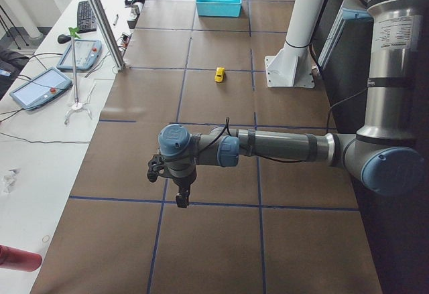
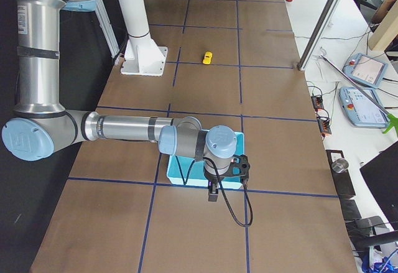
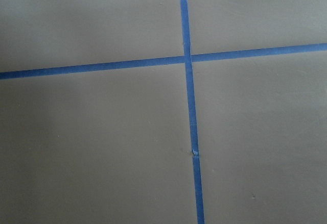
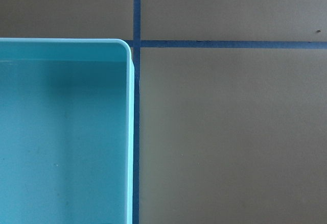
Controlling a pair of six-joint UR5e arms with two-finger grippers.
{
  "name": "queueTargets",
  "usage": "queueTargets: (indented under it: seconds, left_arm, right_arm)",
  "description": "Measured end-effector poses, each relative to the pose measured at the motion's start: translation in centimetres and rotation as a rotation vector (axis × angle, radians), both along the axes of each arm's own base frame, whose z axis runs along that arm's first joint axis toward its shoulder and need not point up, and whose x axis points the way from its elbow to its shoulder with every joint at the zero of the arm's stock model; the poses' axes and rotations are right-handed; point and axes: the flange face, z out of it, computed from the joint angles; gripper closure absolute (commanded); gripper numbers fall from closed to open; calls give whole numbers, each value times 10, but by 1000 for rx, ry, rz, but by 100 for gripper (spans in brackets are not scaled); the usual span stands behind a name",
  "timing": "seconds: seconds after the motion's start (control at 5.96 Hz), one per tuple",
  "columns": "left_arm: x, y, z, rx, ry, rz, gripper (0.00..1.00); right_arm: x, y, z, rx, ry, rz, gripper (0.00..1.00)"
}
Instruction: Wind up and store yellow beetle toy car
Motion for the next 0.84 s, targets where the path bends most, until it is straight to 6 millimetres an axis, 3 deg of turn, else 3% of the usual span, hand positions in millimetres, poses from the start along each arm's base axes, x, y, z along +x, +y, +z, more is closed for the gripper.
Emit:
queueTargets:
  seconds: [0.34, 0.5, 0.84]
  left_arm:
    - [17, -12, -19, 86, 11, 33, 0]
    - [48, -21, -36, 155, 20, 93, 0]
    - [140, -40, -91, 324, 62, 256, 0]
  right_arm:
    - [0, 0, 0, 1, 0, 0, 0]
    - [0, 0, 0, 2, 0, 0, 0]
    - [0, -1, -1, 3, 0, 0, 0]
